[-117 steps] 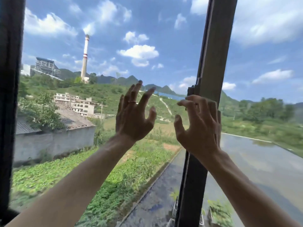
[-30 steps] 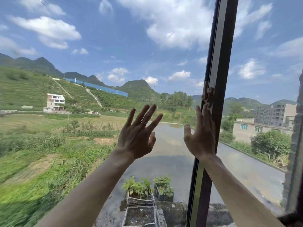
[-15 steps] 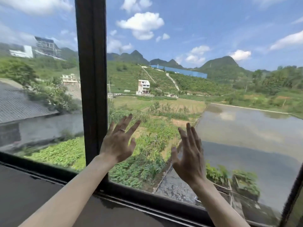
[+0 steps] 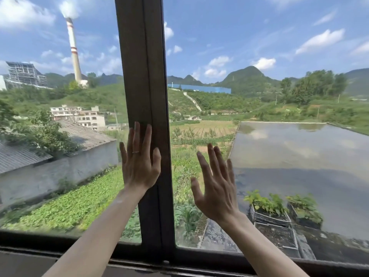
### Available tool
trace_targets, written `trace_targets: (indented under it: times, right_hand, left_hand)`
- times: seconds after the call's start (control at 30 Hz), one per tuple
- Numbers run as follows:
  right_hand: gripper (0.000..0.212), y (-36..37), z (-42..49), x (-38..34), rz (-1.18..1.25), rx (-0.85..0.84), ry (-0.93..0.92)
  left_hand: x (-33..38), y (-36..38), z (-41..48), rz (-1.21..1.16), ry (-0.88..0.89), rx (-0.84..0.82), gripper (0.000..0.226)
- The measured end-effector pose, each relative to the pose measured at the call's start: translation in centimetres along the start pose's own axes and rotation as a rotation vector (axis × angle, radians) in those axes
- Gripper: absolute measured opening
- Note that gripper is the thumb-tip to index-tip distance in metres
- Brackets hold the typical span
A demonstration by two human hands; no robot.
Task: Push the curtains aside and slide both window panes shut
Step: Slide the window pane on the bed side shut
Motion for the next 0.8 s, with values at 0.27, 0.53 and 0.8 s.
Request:
trace_targets:
  times: [0.27, 0.53, 0.8]
  right_hand:
    - [0.068, 6.4, 4.1, -4.0, -0.185, 0.149, 0.042]
    - [0.075, 9.6, 4.6, -1.8, -0.423, 0.199, -0.049]
    - [0.077, 9.0, 4.0, -0.2, -0.481, 0.242, -0.061]
  left_hand:
    - [-4.5, 3.0, 1.1, -0.054, 0.225, 0.085, 0.058]
    - [-5.7, 3.9, 1.1, -0.072, 0.287, 0.169, 0.055]
    - [-6.3, 3.7, 0.8, -0.077, 0.312, 0.203, 0.054]
Point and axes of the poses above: each hand's wrist, its own z-axis towards the middle knuckle, its own y-axis out of the palm, x = y × z, the point moved 5 cm from there along z, towards the middle knuckle, and after that the axes turned 4 degrees about -x, right-handed, at the moved point
